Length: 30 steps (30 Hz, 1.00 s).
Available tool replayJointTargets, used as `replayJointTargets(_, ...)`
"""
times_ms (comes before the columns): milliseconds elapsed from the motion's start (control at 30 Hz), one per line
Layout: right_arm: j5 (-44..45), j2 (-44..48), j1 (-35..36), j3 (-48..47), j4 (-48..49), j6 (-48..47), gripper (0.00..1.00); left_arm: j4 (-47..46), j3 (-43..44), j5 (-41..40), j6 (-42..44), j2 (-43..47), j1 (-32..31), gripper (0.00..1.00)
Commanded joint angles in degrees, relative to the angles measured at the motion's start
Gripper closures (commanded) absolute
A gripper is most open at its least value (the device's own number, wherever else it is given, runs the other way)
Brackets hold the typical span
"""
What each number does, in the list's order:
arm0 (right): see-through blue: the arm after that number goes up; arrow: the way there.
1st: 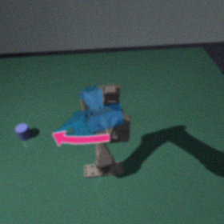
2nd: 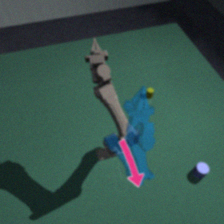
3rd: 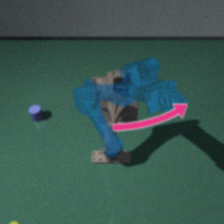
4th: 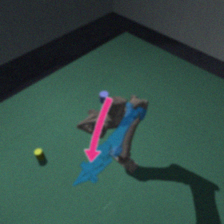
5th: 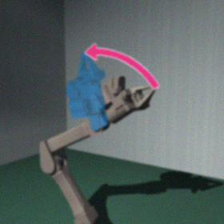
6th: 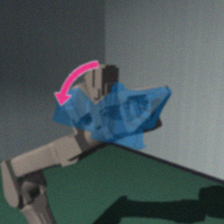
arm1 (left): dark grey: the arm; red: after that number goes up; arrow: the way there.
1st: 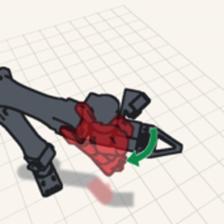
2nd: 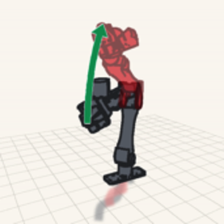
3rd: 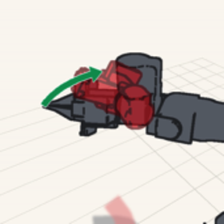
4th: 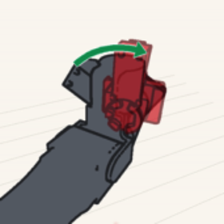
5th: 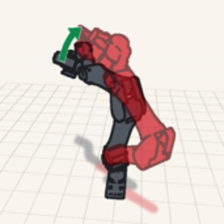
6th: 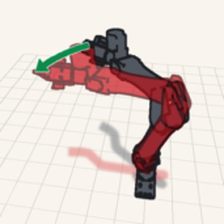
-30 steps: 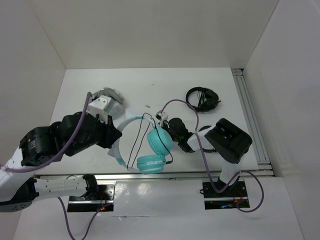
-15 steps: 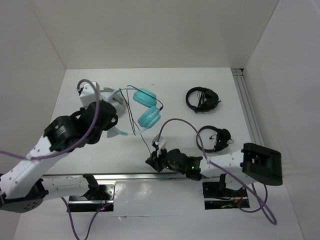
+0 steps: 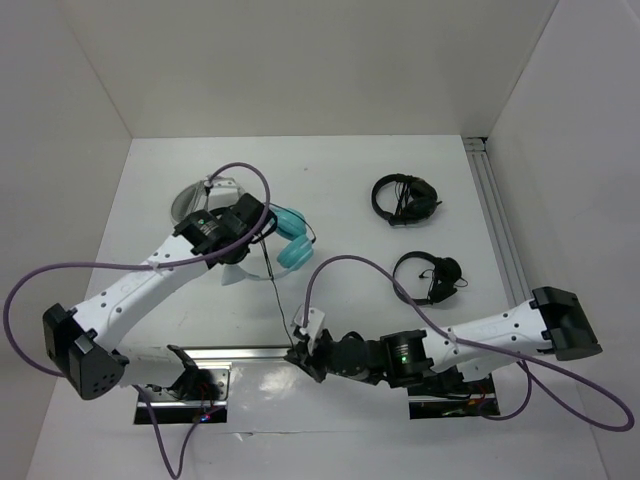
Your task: Wrap the headphones
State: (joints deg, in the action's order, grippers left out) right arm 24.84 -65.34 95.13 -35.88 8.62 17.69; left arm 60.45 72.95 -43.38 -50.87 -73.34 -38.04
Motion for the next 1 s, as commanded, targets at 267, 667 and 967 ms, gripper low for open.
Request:
replayJointTargets(267, 3.3, 1.9, -3.3, -13.5, -18.3, -12.4, 1.0, -0.1, -1.3, -0.7, -2.6, -4.2, -9.8, 1.0)
replayJointTargets(667, 20.1, 1.9, -11.4, -18.8, -30.9, -21.9, 1.0, -10.2, -11.7, 28.5, 24.8, 7.4, -17.7, 1.0)
replayJointTargets(967, 26.2, 1.9, -14.4, -14.9, -29.1, -23.1, 0.99, -5.5, -10.2, 30.9, 22.9, 10.8, -24.7, 1.0)
